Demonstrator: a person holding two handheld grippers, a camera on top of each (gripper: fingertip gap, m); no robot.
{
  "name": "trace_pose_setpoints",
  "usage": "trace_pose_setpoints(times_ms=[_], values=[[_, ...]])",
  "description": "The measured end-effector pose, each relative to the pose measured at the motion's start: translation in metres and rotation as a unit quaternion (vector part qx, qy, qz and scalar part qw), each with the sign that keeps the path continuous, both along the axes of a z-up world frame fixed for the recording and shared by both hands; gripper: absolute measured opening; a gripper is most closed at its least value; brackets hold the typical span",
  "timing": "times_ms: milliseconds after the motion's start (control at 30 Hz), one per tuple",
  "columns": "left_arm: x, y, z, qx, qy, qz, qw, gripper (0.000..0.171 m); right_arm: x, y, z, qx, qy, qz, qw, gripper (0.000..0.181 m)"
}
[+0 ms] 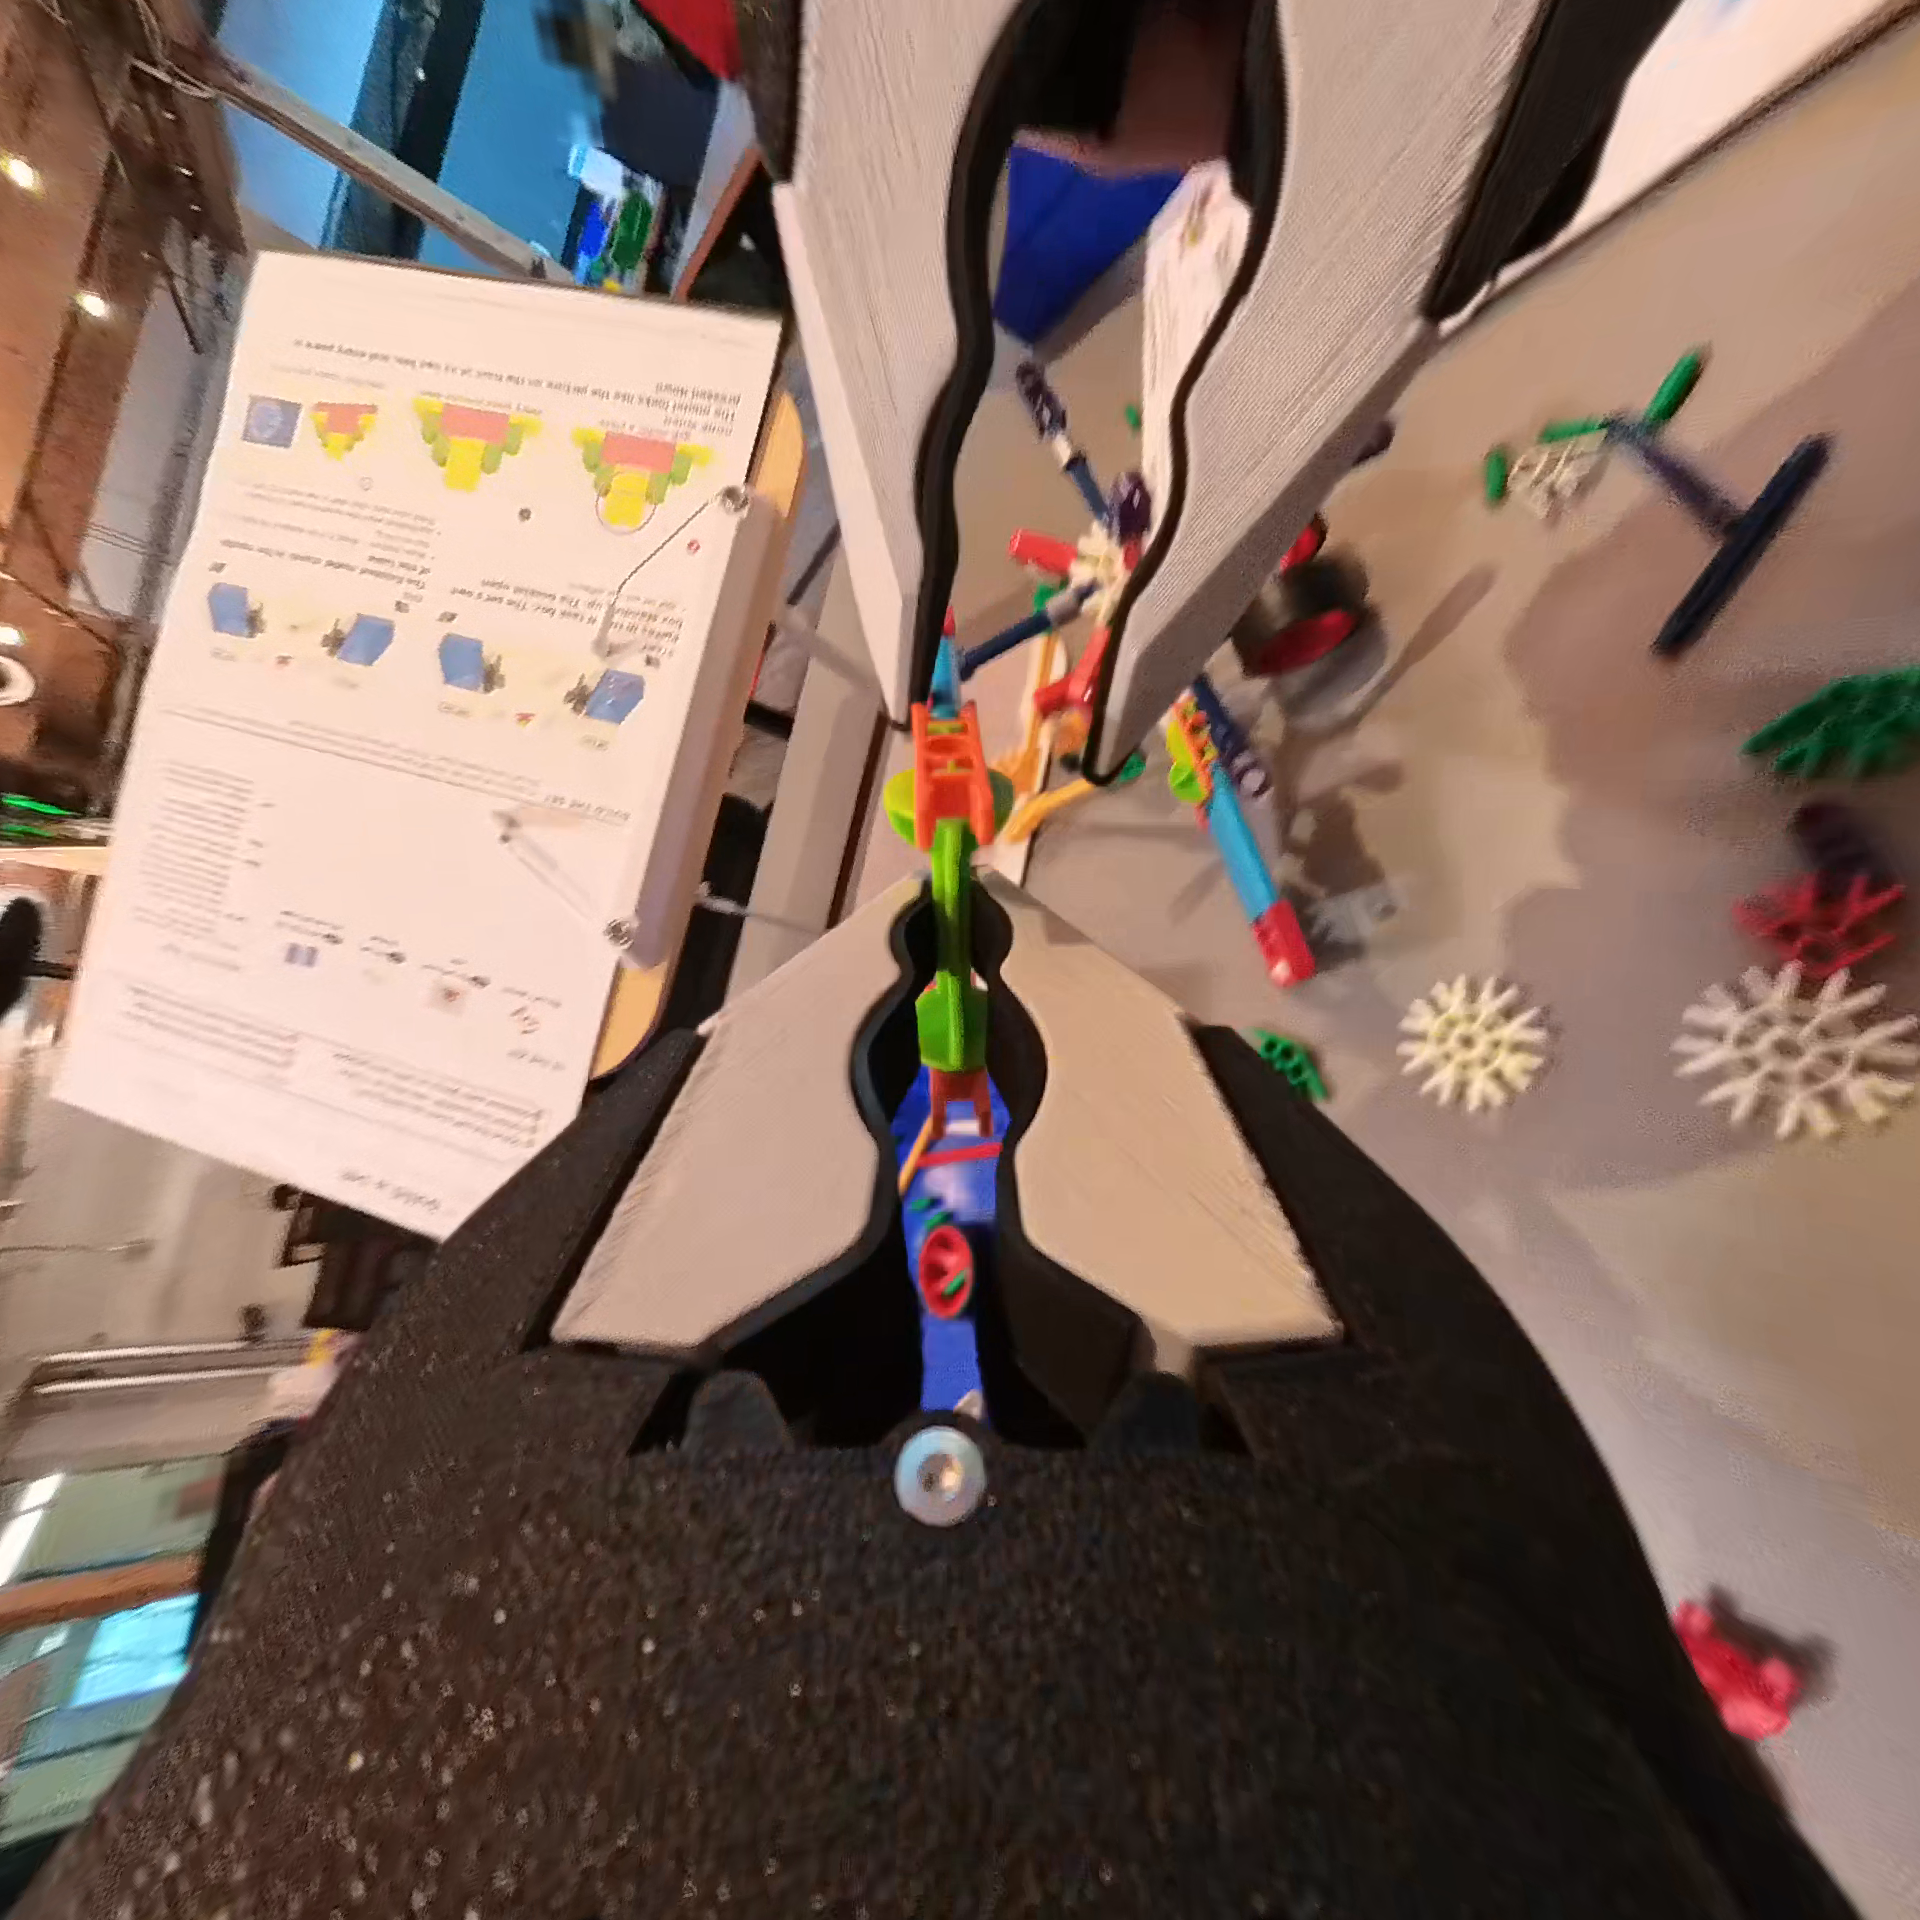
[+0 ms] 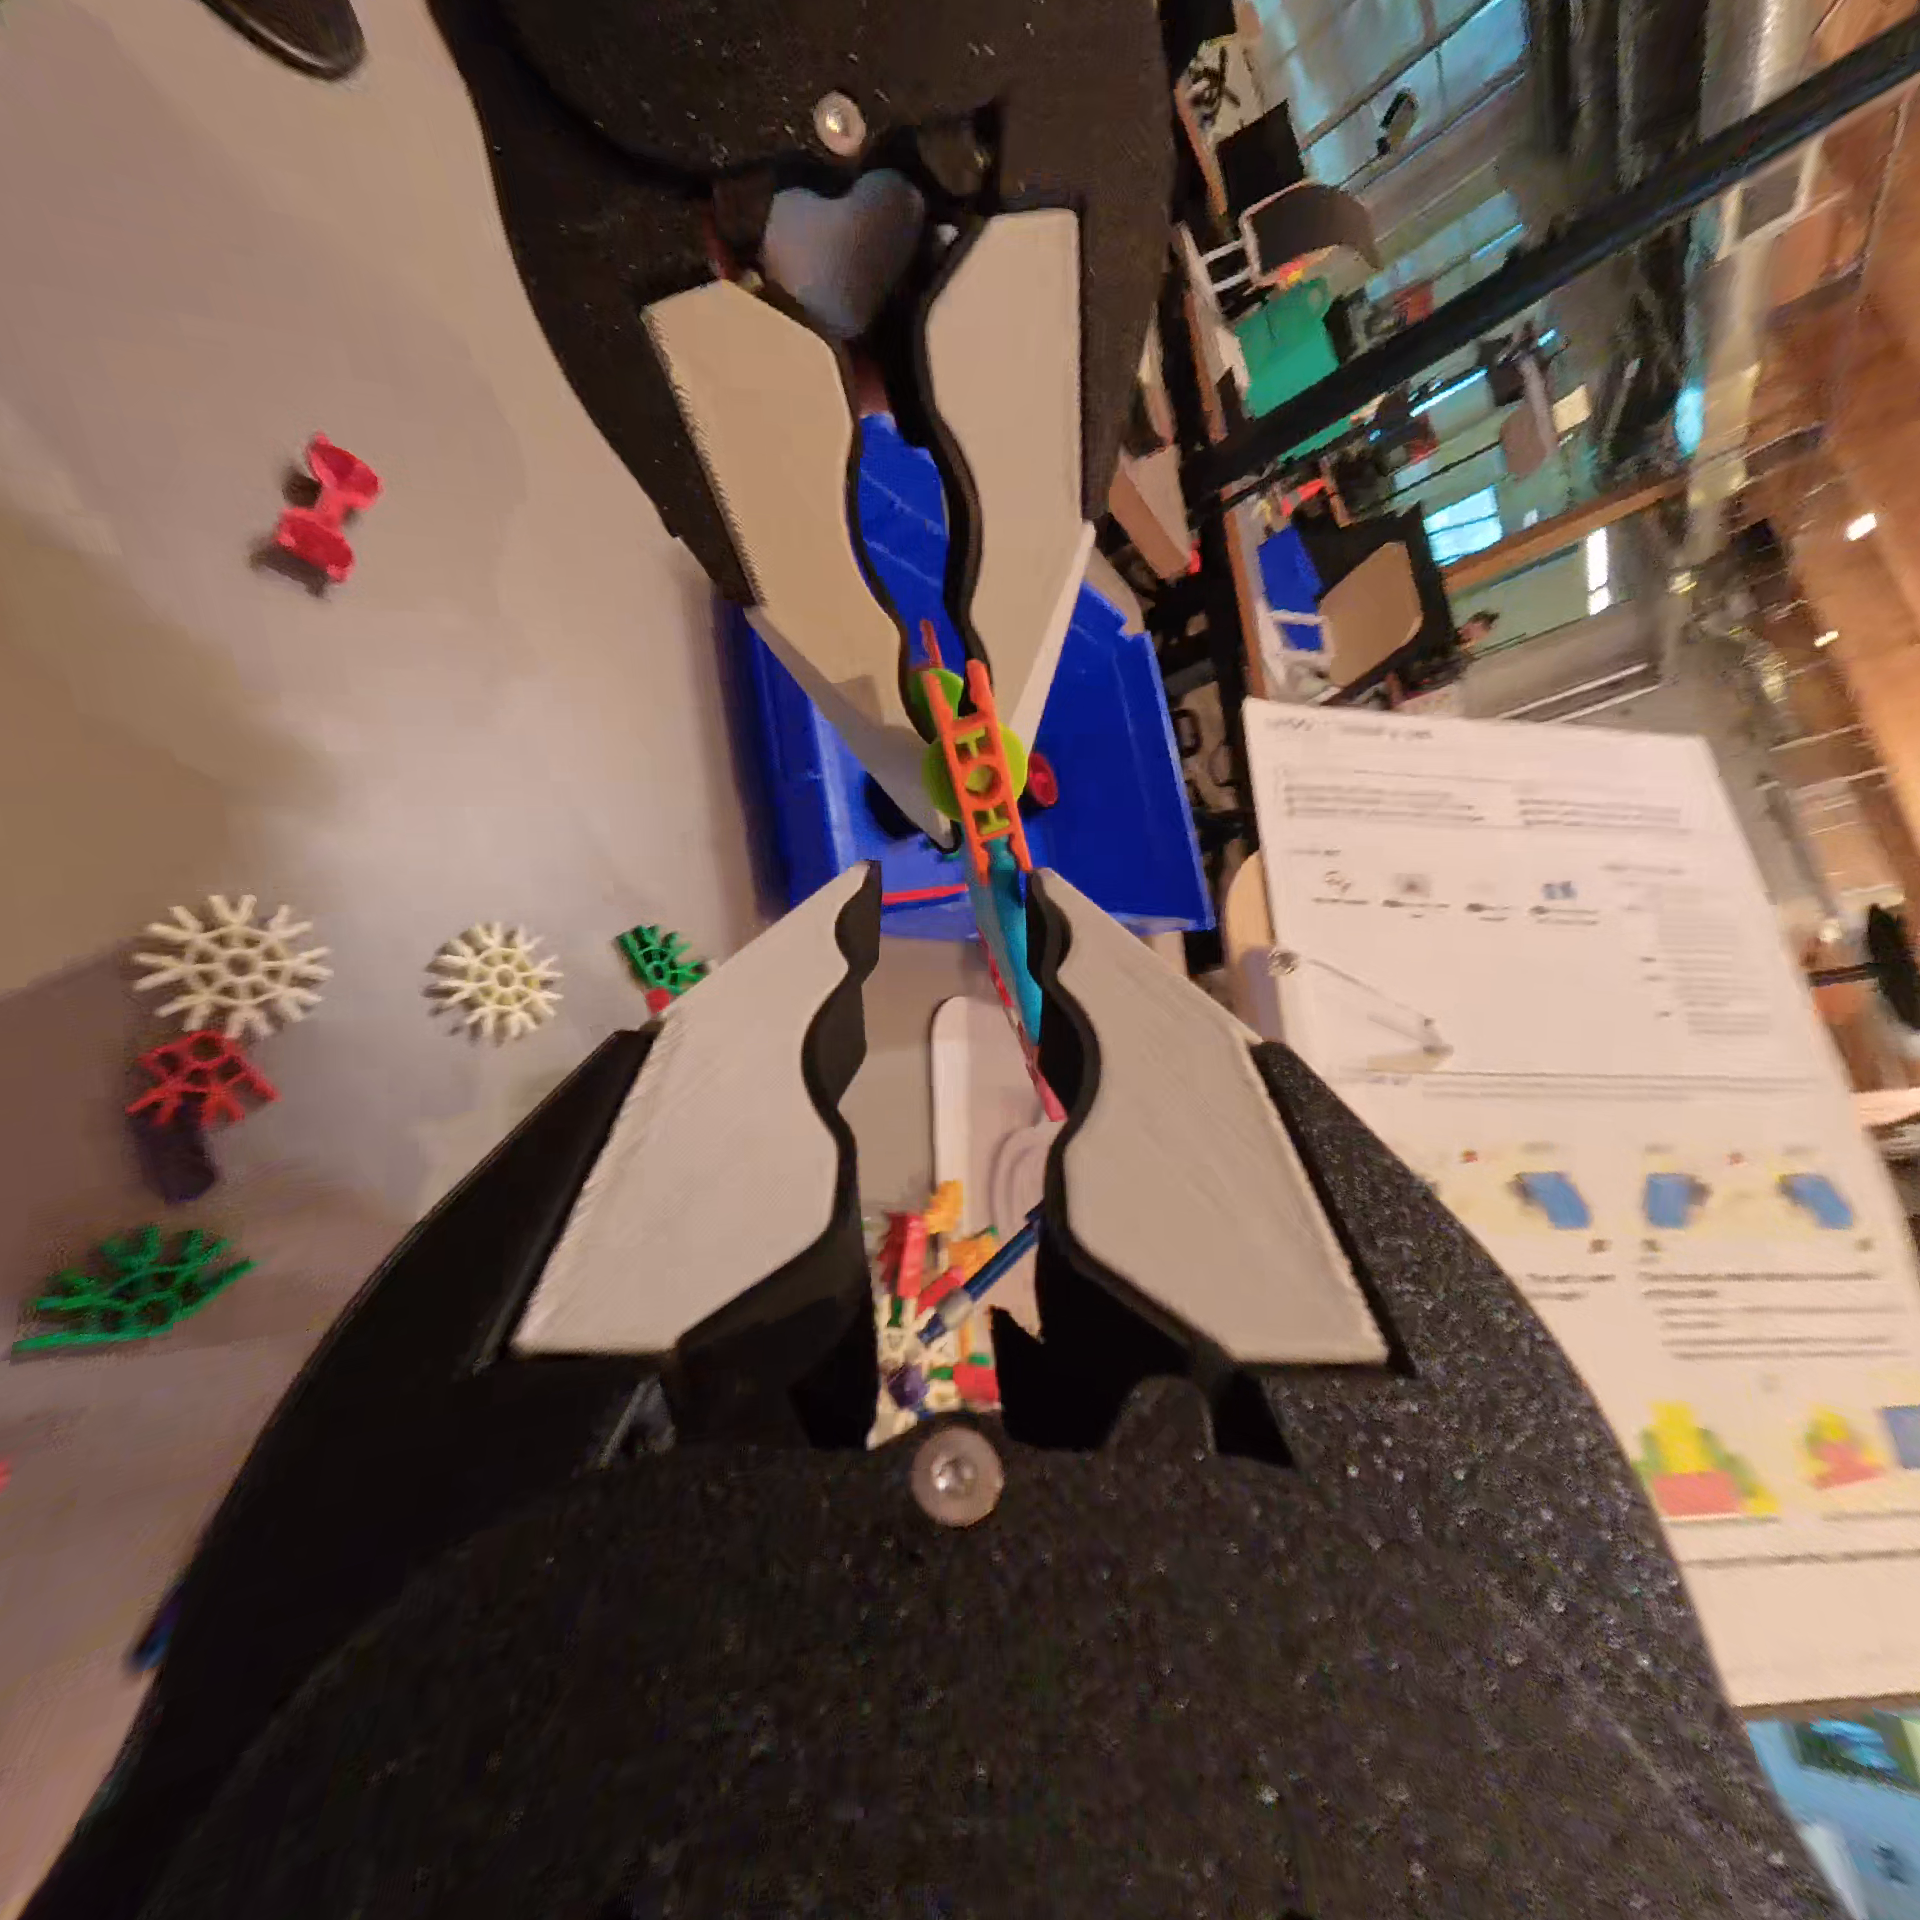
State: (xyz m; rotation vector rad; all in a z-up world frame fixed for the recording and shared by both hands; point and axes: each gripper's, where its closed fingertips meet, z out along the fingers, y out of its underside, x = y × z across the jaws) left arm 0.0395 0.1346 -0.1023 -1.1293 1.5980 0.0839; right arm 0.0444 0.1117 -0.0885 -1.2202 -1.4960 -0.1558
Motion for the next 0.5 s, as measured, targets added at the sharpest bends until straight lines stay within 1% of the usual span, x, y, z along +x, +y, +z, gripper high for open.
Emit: trace_pose_setpoints(times_ms=[67,133,200,300,367,433,500], values=[[-0.008,0.002,-0.003,0.006,0.027,0.002,1.000,0.001,-0.009,-0.005,0.002,0.034,-0.013,0.012,0.999,0.021],[-0.014,0.006,-0.005,0.031,0.046,0.014,0.998,0.001,-0.013,-0.006,0.005,0.046,-0.005,0.010,0.999,0.023],[-0.013,0.004,-0.007,0.048,0.051,0.004,0.998,0.001,-0.012,0.000,-0.002,0.038,-0.017,-0.010,0.999,0.032],[-0.010,0.003,-0.015,0.081,0.060,-0.002,0.995,0.001,-0.007,0.010,-0.021,0.030,-0.048,-0.034,0.998,0.033],[-0.006,0.002,-0.022,0.086,0.058,-0.010,0.995,0.002,-0.007,0.014,-0.031,0.023,-0.055,-0.043,0.997,0.008],[-0.005,0.007,-0.033,0.103,0.062,0.002,0.993,0.001,-0.008,0.016,-0.039,0.025,-0.057,-0.049,0.997,0.006],[-0.003,0.009,-0.044,0.086,0.033,0.005,0.996,0.001,-0.009,0.016,-0.049,0.018,-0.040,-0.055,0.998,0.006]])
